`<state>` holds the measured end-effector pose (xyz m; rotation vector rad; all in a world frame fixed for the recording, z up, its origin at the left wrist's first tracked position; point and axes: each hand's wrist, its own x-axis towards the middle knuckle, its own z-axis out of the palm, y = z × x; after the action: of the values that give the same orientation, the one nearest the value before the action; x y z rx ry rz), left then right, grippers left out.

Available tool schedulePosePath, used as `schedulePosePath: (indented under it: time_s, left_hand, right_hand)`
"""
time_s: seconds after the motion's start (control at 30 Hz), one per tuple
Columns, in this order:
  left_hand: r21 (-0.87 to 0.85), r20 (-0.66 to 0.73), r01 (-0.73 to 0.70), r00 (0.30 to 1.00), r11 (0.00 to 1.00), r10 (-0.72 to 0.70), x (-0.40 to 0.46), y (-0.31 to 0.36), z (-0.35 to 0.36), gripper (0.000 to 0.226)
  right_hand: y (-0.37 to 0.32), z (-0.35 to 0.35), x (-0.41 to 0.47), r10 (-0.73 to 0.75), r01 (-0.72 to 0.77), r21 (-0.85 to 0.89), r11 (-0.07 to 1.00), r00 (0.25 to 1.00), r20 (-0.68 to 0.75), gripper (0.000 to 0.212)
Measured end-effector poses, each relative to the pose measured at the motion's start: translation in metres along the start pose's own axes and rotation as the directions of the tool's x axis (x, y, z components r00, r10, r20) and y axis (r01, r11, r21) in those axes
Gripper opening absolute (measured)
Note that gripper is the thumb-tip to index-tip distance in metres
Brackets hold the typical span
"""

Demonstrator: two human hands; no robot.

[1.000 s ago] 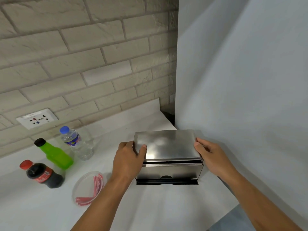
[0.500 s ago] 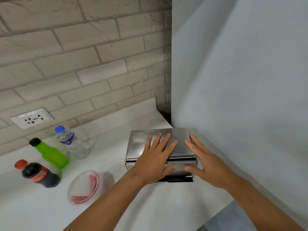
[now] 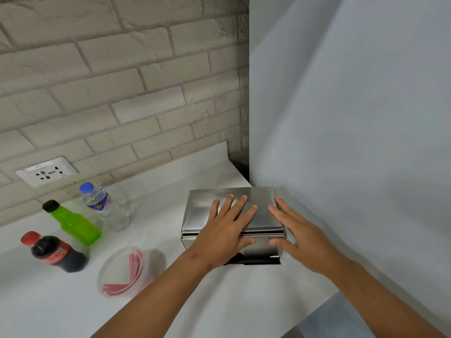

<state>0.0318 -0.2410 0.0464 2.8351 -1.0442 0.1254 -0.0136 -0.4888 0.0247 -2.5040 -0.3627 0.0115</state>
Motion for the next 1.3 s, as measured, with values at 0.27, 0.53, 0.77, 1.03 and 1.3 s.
schedulePosePath:
  time_s: [0.27, 0.53, 0.77, 1.03, 1.3]
  left_hand:
    - [-0.005, -0.064, -0.012, 0.998, 1.000, 0.012, -0.004, 0.002, -0.001, 0.070]
    - [-0.009, -0.090, 0.008, 0.996, 1.000, -0.009, -0.006, 0.007, 0.000, 0.068]
    - [-0.017, -0.104, 0.012, 0.994, 1.000, -0.014, -0.009, 0.010, -0.002, 0.064]
    - [-0.025, -0.145, 0.006, 0.989, 1.000, -0.010, -0.009, 0.010, 0.001, 0.060]
    - [-0.026, -0.176, -0.007, 0.984, 1.000, 0.003, -0.010, 0.011, 0.007, 0.057]
  right_hand:
    - [0.000, 0.005, -0.004, -0.026, 0.027, 0.019, 0.999, 0.998, -0.064, 0.074]
    - [0.002, 0.012, -0.006, -0.038, 0.042, 0.041, 0.998, 0.993, -0.111, 0.070]
    - [0.003, 0.015, -0.007, -0.020, 0.026, 0.040, 0.999, 0.991, -0.135, 0.067]
    - [-0.002, 0.015, -0.010, -0.021, 0.026, 0.031, 0.999, 0.988, -0.155, 0.064]
    - [-0.007, 0.021, -0.010, 0.004, 0.018, 0.117, 0.993, 0.983, -0.184, 0.062]
